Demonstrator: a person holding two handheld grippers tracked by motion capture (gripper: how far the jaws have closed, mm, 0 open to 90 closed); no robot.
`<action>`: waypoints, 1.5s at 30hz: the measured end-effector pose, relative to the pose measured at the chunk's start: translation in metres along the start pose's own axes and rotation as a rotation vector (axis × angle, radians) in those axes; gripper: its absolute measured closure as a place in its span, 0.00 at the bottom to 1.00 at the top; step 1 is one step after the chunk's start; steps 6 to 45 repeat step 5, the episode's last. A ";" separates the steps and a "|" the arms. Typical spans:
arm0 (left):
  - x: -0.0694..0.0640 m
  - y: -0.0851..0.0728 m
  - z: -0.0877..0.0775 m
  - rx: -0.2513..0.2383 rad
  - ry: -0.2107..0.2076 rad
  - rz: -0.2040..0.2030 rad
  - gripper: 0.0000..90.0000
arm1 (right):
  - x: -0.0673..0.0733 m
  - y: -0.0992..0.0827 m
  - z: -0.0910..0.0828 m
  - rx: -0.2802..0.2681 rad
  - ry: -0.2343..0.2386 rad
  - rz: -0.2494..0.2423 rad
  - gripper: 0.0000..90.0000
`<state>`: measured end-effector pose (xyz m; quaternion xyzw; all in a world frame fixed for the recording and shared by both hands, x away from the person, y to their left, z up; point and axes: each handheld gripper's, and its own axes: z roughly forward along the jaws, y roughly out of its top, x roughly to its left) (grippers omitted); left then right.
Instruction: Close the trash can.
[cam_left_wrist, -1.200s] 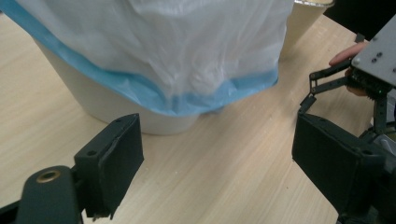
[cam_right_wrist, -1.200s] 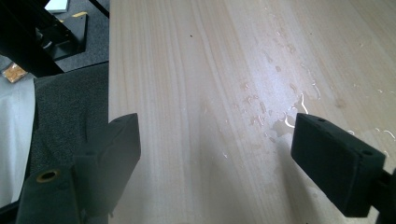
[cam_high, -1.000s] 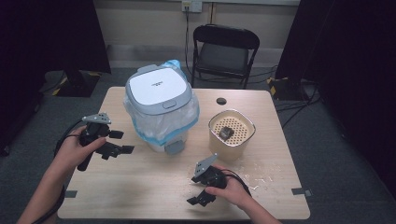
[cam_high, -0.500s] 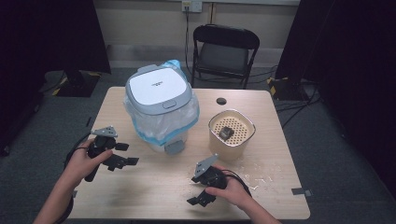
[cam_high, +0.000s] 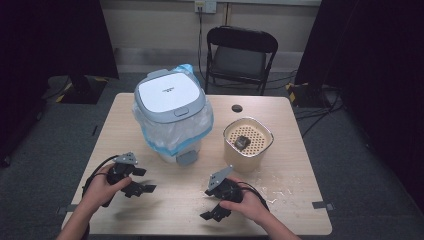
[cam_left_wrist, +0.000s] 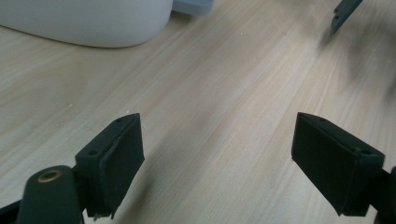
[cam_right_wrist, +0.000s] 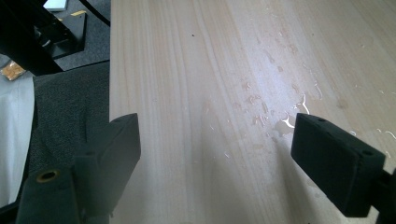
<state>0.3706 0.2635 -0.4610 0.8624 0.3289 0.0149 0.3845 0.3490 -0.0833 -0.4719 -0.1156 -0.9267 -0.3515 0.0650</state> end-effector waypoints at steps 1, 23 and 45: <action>-0.001 -0.002 0.003 -0.004 -0.005 0.010 0.18 | 0.000 0.000 0.000 0.001 -0.005 0.000 0.17; -0.004 -0.005 0.008 -0.014 0.005 0.040 0.18 | 0.000 0.001 0.000 -0.013 -0.001 -0.010 0.17; -0.004 -0.005 0.008 -0.014 0.005 0.040 0.18 | 0.000 0.001 0.000 -0.013 -0.001 -0.010 0.17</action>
